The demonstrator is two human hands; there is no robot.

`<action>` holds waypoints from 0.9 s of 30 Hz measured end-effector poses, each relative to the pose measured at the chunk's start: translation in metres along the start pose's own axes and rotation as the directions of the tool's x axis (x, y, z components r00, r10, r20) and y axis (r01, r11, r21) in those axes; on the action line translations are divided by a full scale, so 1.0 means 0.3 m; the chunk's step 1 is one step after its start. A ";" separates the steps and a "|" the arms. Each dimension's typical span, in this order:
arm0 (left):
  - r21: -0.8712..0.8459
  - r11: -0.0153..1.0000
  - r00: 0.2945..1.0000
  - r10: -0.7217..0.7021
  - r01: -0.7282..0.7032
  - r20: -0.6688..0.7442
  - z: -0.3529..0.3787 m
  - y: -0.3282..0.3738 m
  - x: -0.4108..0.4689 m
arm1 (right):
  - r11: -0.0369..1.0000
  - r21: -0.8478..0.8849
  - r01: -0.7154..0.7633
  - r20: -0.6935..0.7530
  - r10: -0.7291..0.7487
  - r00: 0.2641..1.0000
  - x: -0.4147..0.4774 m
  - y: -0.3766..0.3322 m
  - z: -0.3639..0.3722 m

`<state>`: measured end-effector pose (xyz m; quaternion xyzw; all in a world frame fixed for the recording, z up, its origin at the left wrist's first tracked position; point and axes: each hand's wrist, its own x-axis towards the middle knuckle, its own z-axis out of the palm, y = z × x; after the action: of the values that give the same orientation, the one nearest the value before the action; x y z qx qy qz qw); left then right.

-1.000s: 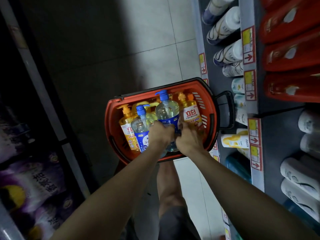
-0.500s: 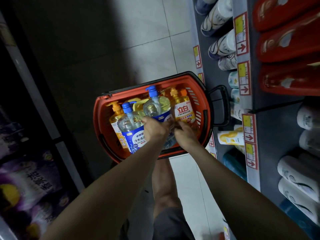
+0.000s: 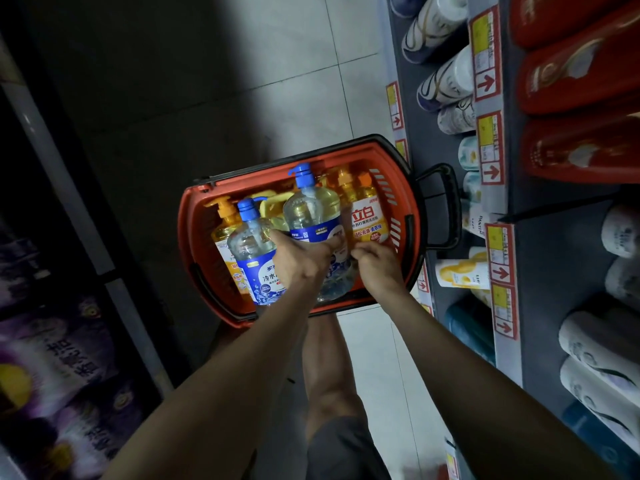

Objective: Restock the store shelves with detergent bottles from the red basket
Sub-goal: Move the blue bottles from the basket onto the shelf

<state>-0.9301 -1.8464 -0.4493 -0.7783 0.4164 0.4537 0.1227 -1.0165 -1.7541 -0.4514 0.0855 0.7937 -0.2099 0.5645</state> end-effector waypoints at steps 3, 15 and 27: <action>-0.062 0.998 0.998 0.021 -0.018 0.052 -0.025 -0.019 -0.005 | 0.999 0.035 0.001 0.017 -0.002 1.000 0.006 0.003 -0.004; -0.400 0.905 0.889 0.055 0.148 0.454 -0.209 -0.058 -0.084 | 0.891 0.431 -0.143 0.390 -0.041 0.920 -0.073 -0.077 -0.035; -0.350 0.919 0.779 0.351 -0.180 0.520 -0.422 0.100 -0.165 | 0.729 0.685 -0.004 0.245 -0.225 0.943 -0.381 -0.175 -0.001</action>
<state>-0.8884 -1.9105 -0.3330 -0.5475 0.3978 0.7334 0.0644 -0.9964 -1.7894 -0.3324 0.2024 0.5672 -0.5281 0.5987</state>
